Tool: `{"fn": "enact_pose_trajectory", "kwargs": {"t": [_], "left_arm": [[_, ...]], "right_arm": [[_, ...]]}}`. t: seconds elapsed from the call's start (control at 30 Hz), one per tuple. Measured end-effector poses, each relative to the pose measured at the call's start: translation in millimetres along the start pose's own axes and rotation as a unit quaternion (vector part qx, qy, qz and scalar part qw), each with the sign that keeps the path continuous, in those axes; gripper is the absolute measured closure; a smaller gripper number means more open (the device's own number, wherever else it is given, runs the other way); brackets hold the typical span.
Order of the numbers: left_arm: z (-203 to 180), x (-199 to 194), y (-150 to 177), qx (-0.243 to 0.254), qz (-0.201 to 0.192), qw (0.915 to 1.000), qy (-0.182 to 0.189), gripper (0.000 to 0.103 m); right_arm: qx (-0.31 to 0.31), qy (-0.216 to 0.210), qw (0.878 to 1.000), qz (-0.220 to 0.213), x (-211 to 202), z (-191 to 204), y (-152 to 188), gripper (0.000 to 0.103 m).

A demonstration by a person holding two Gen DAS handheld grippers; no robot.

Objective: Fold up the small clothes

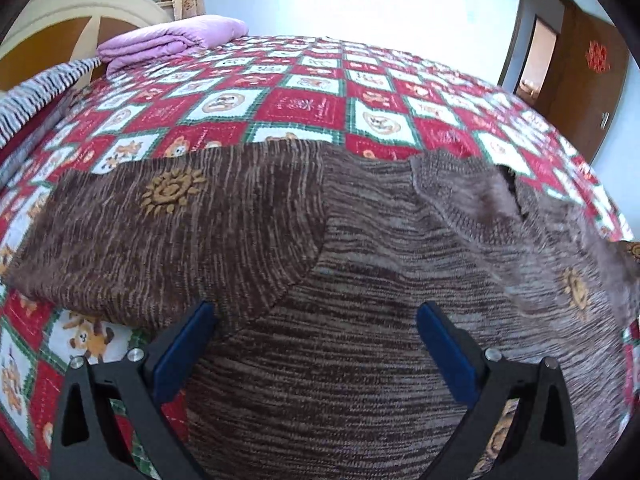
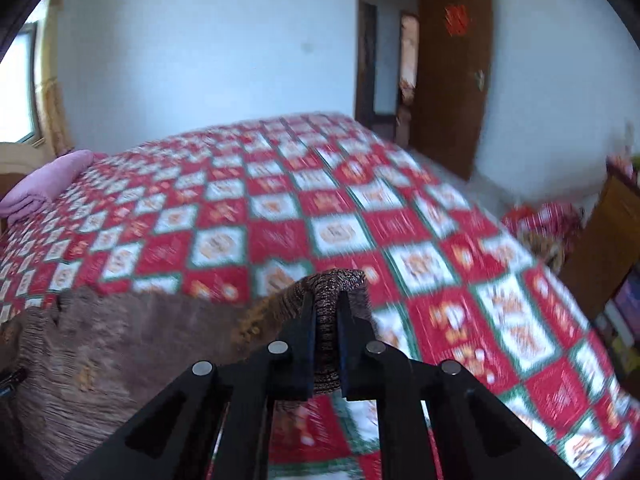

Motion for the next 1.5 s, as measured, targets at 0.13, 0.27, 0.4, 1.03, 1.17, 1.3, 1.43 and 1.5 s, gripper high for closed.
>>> {"fn": "enact_pose_trajectory", "kwargs": {"t": [0.13, 0.27, 0.4, 1.03, 1.17, 1.3, 1.43, 1.5], "left_arm": [[2.9, -1.5, 0.7, -0.011, -0.005, 0.9999, 0.012, 0.0], [4.0, -1.9, 1.1, -0.015, -0.008, 0.9996, 0.021, 0.0], [6.8, -2.7, 1.8, -0.021, -0.011, 0.9992, 0.031, 0.0], [9.7, -3.6, 4.2, -0.026, -0.016, 0.9987, 0.042, 0.0], [10.3, -4.7, 4.7, -0.028, -0.018, 0.9985, 0.044, 0.0], [-1.4, -5.3, 4.5, 0.0, -0.018, 0.9995, 0.027, 0.0], [-11.2, -10.1, 6.4, 0.031, -0.033, 0.999, -0.001, 0.0], [-9.7, -9.7, 6.4, 0.03, -0.033, 0.999, -0.006, 0.0]], "right_arm": [[-0.052, -0.021, 0.998, -0.017, -10.4, 58.7, -21.7, 0.095], [-0.095, -0.045, 0.994, -0.02, -14.3, 112.0, -29.0, 0.095], [-0.134, -0.081, 0.988, -0.014, -11.3, 172.1, -22.4, 0.095], [-0.09, -0.271, 0.949, 0.13, 51.4, 267.8, 114.7, 0.042], [-0.093, -0.187, 0.973, 0.096, 32.1, 201.2, 102.9, 0.042], [-0.144, -0.112, 0.977, 0.112, 51.2, 192.1, 93.9, 0.042], [-0.211, -0.04, 0.969, 0.124, 91.7, 224.2, 89.5, 0.042], [-0.256, -0.018, 0.955, 0.148, 118.7, 250.1, 94.0, 0.042]]}}
Point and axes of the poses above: each gripper's, at about its wrist camera, not at the fingertips, and x roughly the way its jaws point, z to its left, y to its underside, the point moved 3 cm from there along x, roughly the way its jaws point, and after that the axes turned 10 degrees about -y, right-handed, at the moved point
